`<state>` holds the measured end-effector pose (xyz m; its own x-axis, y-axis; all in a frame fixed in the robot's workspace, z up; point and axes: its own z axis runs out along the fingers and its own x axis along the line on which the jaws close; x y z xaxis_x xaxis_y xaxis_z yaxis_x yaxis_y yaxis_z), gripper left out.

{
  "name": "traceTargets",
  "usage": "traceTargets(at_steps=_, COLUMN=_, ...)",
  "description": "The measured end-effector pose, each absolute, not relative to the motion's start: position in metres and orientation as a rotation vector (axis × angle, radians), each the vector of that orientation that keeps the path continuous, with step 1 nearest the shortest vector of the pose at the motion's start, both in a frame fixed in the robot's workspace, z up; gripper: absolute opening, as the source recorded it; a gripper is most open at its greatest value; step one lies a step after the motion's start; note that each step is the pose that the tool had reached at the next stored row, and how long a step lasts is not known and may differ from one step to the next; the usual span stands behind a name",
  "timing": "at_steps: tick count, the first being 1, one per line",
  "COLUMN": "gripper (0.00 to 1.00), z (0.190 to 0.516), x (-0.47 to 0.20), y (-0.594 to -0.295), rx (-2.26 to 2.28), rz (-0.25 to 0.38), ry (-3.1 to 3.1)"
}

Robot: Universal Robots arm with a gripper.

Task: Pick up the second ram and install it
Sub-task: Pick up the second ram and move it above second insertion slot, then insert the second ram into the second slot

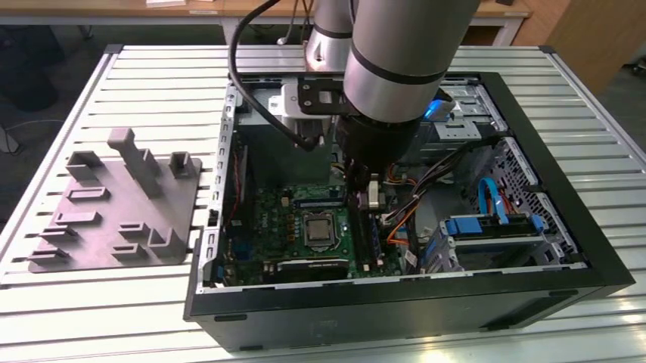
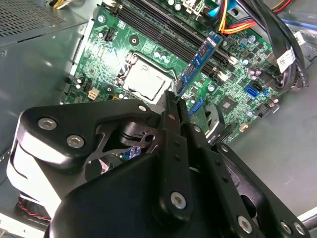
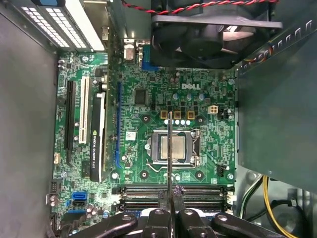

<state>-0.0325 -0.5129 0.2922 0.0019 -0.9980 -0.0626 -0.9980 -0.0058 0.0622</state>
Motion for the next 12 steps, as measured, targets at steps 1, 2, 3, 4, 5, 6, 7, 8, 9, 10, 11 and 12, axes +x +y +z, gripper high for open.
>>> traceTargets(at_steps=1, gripper=0.14, z=0.2920, x=-0.0325, y=-0.5129, rx=-2.223, rz=0.139, ry=2.215)
traceTargets(at_steps=2, gripper=0.14, z=0.2919, x=-0.0325, y=-0.5129, rx=-2.223, rz=0.139, ry=2.215)
traceTargets(at_steps=3, gripper=0.14, z=0.2919, x=-0.0325, y=-0.5129, rx=-2.223, rz=0.139, ry=2.215)
traceTargets(at_steps=4, gripper=0.14, z=0.2918, x=-0.0325, y=-0.5129, rx=-2.223, rz=0.139, ry=2.215)
traceTargets(at_steps=5, gripper=0.14, z=0.2918, x=-0.0325, y=-0.5129, rx=-2.223, rz=0.139, ry=2.215)
traceTargets(at_steps=6, gripper=0.14, z=0.2918, x=-0.0325, y=-0.5129, rx=-2.223, rz=0.139, ry=2.215)
traceTargets(at_steps=7, gripper=0.14, z=0.2918, x=-0.0325, y=-0.5129, rx=-2.223, rz=0.139, ry=2.215)
traceTargets(at_steps=8, gripper=0.14, z=0.2917, x=-0.0325, y=-0.5129, rx=-2.223, rz=0.139, ry=2.215)
traceTargets(at_steps=9, gripper=0.14, z=0.2917, x=-0.0325, y=-0.5129, rx=-2.223, rz=0.139, ry=2.215)
traceTargets(at_steps=10, gripper=0.14, z=0.2917, x=-0.0325, y=-0.5129, rx=-2.223, rz=0.139, ry=2.215)
traceTargets(at_steps=11, gripper=0.14, z=0.2917, x=-0.0325, y=-0.5129, rx=-2.223, rz=0.139, ry=2.215)
traceTargets(at_steps=12, gripper=0.14, z=0.2917, x=-0.0325, y=-0.5129, rx=-2.223, rz=0.139, ry=2.215)
